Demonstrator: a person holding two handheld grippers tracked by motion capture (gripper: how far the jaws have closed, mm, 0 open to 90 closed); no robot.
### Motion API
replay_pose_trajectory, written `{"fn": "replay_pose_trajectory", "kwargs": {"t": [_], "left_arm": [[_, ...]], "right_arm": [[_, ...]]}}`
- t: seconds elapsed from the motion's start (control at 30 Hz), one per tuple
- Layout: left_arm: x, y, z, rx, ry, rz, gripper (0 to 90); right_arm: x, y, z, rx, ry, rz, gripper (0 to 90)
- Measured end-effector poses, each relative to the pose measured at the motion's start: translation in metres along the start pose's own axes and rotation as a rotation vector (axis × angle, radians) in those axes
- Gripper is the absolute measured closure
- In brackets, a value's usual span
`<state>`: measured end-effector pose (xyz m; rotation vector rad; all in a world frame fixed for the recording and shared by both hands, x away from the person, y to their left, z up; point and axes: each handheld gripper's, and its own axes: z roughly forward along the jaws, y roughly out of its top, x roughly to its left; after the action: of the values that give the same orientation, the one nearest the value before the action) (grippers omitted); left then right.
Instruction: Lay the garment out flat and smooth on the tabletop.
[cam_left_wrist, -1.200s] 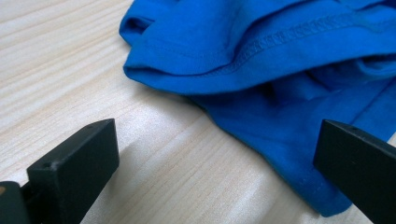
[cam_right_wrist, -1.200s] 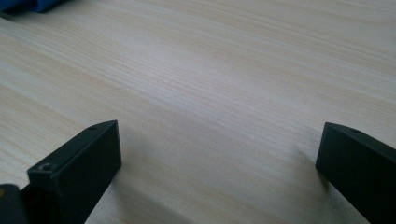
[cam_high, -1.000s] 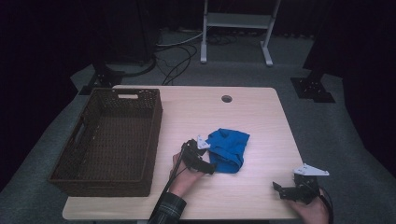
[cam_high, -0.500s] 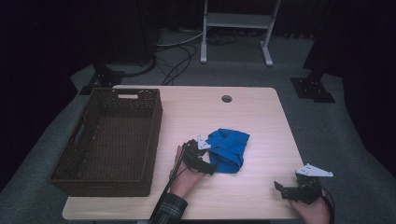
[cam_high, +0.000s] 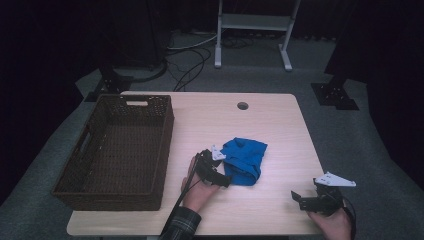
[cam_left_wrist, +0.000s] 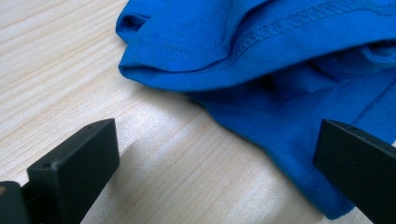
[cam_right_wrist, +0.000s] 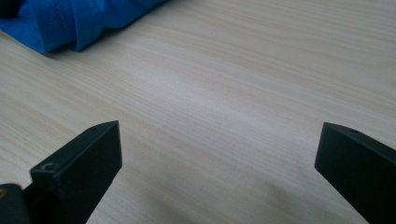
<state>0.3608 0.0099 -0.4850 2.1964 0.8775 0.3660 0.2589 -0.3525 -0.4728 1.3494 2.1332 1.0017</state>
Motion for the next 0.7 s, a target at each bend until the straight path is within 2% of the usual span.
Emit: {"fn": "replay_pose_trajectory", "kwargs": {"t": [0.7], "left_arm": [[0.0,0.0,0.0,-0.002,-0.004,0.006,0.5]], "right_arm": [[0.007,0.024,0.006,-0.034,0.036,-0.028,0.0]]}}
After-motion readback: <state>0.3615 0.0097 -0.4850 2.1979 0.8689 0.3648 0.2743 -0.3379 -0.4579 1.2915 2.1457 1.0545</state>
